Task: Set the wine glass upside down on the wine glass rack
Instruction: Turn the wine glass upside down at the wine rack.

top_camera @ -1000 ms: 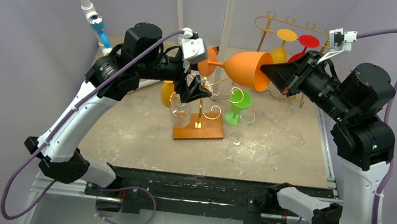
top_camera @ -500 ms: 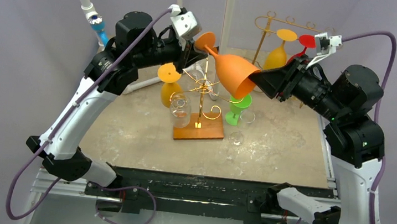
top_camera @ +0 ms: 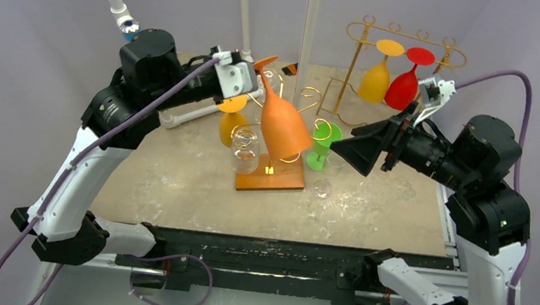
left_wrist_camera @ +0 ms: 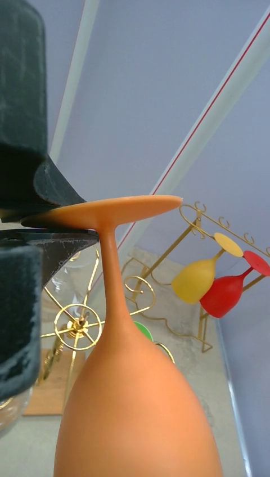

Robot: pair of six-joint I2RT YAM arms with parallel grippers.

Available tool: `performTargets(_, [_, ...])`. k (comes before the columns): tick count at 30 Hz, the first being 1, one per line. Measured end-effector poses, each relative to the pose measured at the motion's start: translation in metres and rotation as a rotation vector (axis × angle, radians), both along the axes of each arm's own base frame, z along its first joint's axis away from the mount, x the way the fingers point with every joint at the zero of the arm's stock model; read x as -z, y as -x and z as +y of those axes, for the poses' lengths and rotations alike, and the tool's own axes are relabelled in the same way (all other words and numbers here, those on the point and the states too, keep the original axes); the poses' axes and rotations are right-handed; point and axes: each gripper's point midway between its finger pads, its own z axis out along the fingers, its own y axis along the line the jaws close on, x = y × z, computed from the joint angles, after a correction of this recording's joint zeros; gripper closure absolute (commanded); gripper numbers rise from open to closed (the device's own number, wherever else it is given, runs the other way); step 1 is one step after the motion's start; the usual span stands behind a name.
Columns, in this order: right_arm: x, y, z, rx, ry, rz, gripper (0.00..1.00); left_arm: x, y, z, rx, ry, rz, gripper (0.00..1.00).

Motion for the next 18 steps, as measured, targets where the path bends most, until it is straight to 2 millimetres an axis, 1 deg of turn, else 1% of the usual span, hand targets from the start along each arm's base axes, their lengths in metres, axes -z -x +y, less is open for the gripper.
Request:
performTargets(4, [-0.016,0.018,0.004,-0.069,-0.038,-0.056,0.01,-0.009,0.021,0.016,0.035,-0.063,-0.156,1.0])
performTargets(6, [-0.024,0.022,0.009,-0.115,-0.065,-0.085,0.01,-0.016,0.031,0.02,0.057,-0.074,-0.226,1.0])
performTargets(8, [-0.029,0.019,0.017,-0.157,-0.091,-0.103,0.01,-0.02,0.038,0.022,0.076,-0.076,-0.278,1.0])
performTargets(11, [-0.027,0.007,0.03,-0.2,-0.116,-0.1,0.01,-0.025,0.043,0.022,0.101,-0.082,-0.328,1.0])
performTargets(14, [-0.023,-0.001,0.05,-0.254,-0.123,-0.091,0.01,-0.027,0.042,0.017,0.121,-0.085,-0.355,1.0])
performTargets(16, [-0.018,-0.004,0.072,-0.298,-0.111,-0.076,0.01,-0.026,0.04,0.011,0.14,-0.092,-0.37,1.0])
performTargets(18, [-0.013,-0.002,0.093,-0.349,-0.093,-0.064,0.01,-0.024,0.039,0.007,0.16,-0.1,-0.38,1.0])
